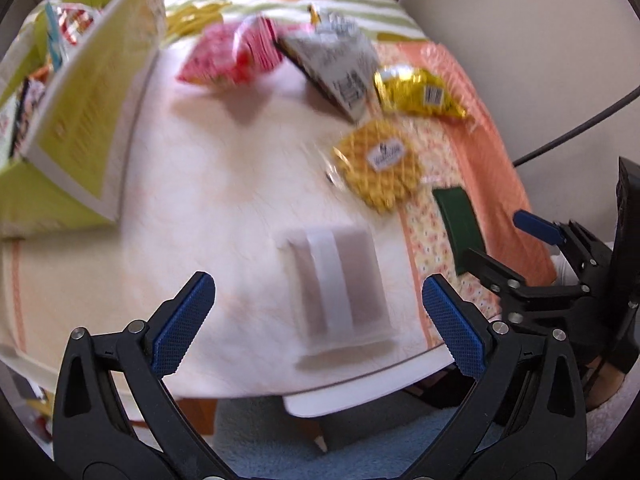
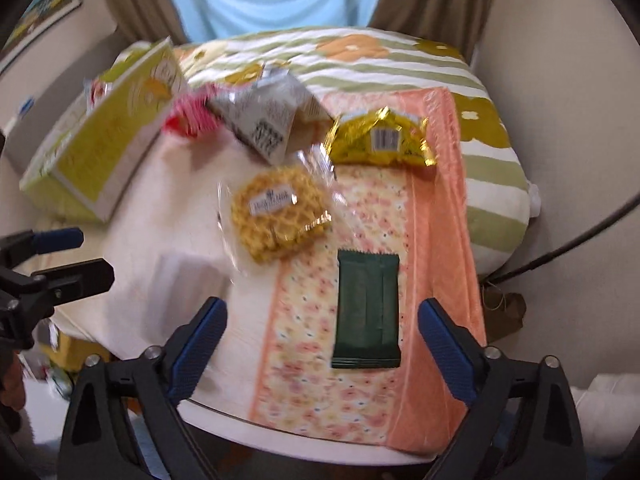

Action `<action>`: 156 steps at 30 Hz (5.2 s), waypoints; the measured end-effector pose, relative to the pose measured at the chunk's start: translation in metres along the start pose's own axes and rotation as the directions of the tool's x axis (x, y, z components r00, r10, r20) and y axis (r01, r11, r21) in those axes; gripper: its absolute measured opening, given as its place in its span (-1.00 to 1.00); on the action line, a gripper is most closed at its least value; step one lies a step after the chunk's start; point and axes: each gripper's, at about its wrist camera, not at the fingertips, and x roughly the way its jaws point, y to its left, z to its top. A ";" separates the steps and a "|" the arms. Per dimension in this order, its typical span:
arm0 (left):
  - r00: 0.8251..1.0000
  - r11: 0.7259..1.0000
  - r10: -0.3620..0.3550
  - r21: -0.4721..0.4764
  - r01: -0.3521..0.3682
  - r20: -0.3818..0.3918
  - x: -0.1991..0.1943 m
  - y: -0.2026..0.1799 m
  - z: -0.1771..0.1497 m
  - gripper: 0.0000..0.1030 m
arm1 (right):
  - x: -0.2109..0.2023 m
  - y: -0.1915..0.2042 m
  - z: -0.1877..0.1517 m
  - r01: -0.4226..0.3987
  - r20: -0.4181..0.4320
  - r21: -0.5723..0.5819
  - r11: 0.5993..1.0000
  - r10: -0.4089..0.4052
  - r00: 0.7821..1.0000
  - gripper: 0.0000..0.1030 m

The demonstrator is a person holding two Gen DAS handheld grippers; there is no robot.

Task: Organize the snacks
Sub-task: 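Grasp the white strapped pack with the left gripper while the right grasps the dark green pack, then carry both packs over the box and open both grippers to drop them, then move both grippers back to the remaining snacks on the table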

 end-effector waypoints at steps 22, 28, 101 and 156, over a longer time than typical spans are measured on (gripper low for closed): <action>0.995 0.999 0.007 -0.041 -0.012 -0.097 0.069 -0.016 -0.015 0.99 | 0.066 -0.012 -0.017 0.075 -0.128 -0.047 0.996 -0.081 0.988 0.44; 0.995 0.999 0.033 -0.031 -0.036 -0.096 0.080 -0.019 -0.011 0.97 | 0.062 -0.009 -0.015 0.025 -0.138 -0.034 0.999 -0.030 0.990 -0.02; 0.921 0.983 0.150 -0.152 -0.101 0.359 -0.182 0.188 0.087 0.22 | -0.078 0.149 0.158 -0.298 0.302 -0.030 0.954 0.293 0.907 -0.24; 0.934 0.975 0.193 -0.165 -0.149 0.302 -0.160 0.335 0.092 0.99 | 0.005 0.300 0.164 -0.260 0.124 -0.092 0.961 0.270 0.955 0.91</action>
